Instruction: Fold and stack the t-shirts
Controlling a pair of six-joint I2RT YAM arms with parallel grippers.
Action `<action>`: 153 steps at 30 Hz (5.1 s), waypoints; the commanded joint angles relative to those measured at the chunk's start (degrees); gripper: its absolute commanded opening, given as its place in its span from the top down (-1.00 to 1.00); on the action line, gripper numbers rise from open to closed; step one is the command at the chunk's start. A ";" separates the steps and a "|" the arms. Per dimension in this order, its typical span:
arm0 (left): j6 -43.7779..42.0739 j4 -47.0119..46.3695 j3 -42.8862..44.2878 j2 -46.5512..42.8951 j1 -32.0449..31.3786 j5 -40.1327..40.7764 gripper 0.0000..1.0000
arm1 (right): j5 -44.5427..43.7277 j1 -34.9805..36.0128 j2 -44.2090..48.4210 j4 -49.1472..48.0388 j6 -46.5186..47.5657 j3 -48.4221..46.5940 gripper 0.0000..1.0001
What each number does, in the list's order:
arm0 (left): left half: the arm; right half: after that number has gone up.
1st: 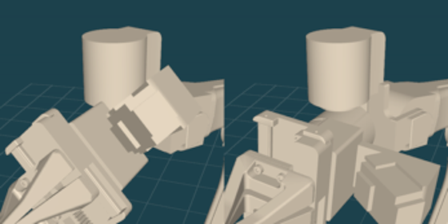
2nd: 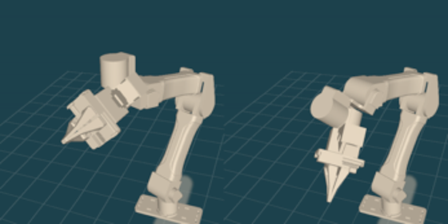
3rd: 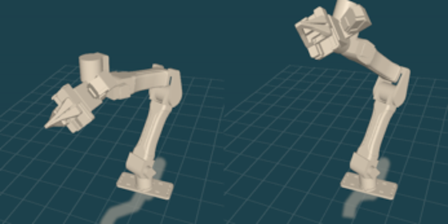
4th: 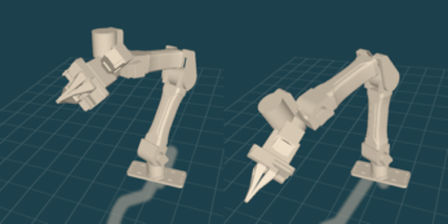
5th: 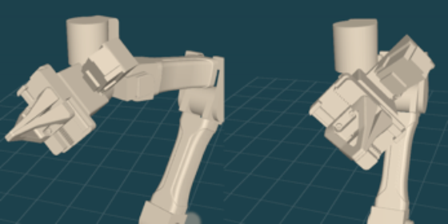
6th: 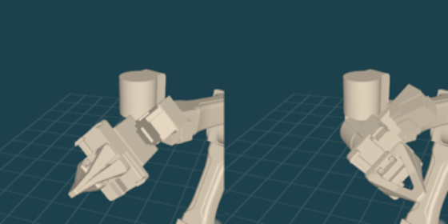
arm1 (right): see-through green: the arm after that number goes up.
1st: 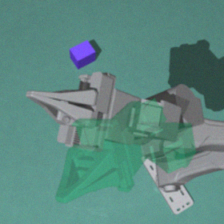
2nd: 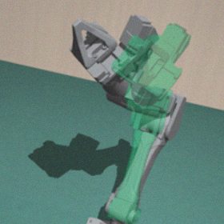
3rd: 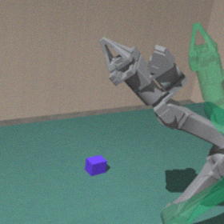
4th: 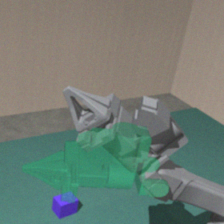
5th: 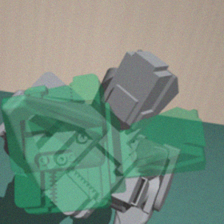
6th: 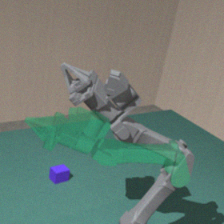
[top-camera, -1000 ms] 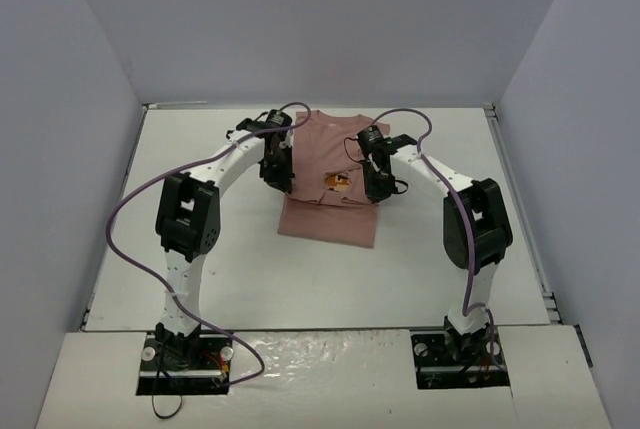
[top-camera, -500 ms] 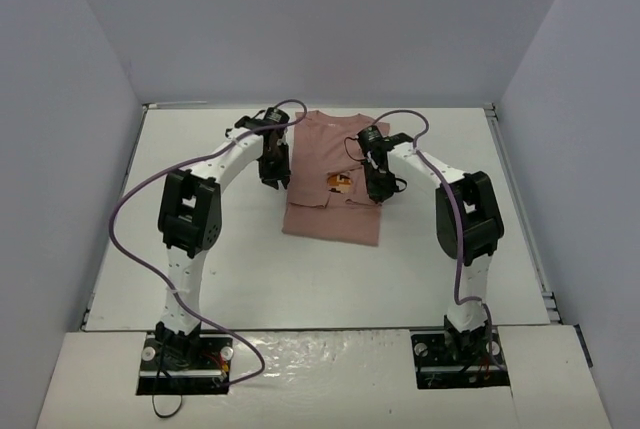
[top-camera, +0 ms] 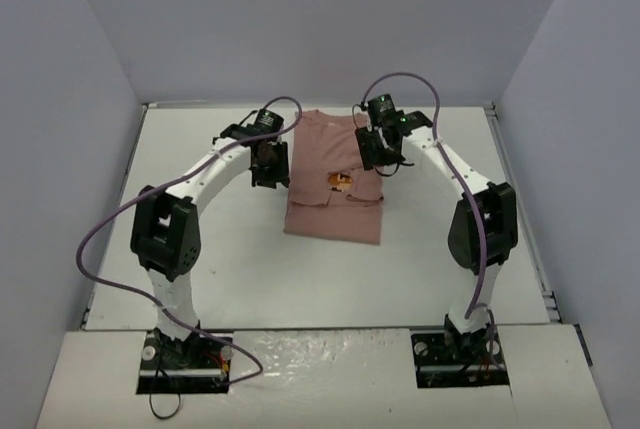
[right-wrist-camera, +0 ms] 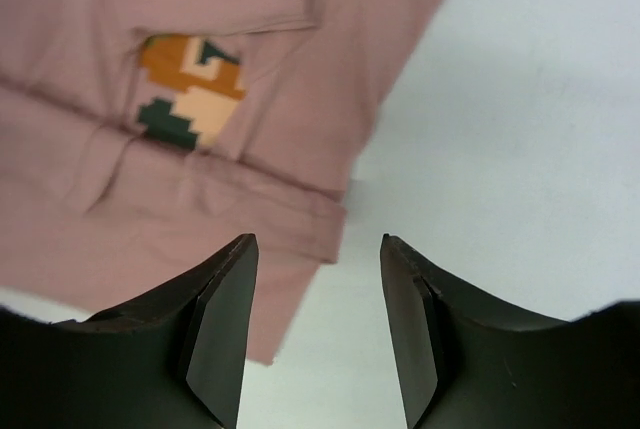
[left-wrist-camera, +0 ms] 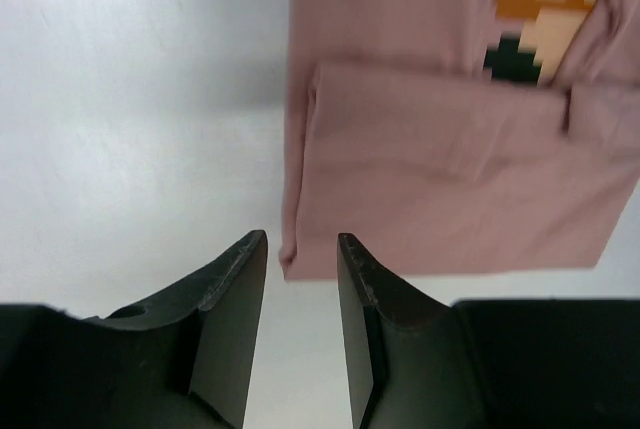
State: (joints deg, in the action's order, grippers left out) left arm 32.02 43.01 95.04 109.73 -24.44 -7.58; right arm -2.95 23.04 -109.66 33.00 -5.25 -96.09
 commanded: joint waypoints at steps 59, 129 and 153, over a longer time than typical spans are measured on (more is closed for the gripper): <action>12.11 -20.51 -40.99 -5.58 -4.20 -2.61 0.39 | -12.05 9.22 -14.78 -21.05 25.46 -8.63 -0.54; -9.65 -14.37 8.43 14.90 -2.78 -0.06 0.38 | 26.68 1.04 9.69 -41.61 -14.42 48.53 1.00; -1.88 -17.98 -19.73 -9.46 -4.38 -14.09 0.38 | 43.66 -4.43 18.64 -33.17 -13.08 43.01 0.76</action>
State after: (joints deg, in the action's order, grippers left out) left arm 26.24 29.43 78.38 101.60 -28.63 -17.64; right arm 33.00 19.63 -90.57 -1.40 -19.28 -55.80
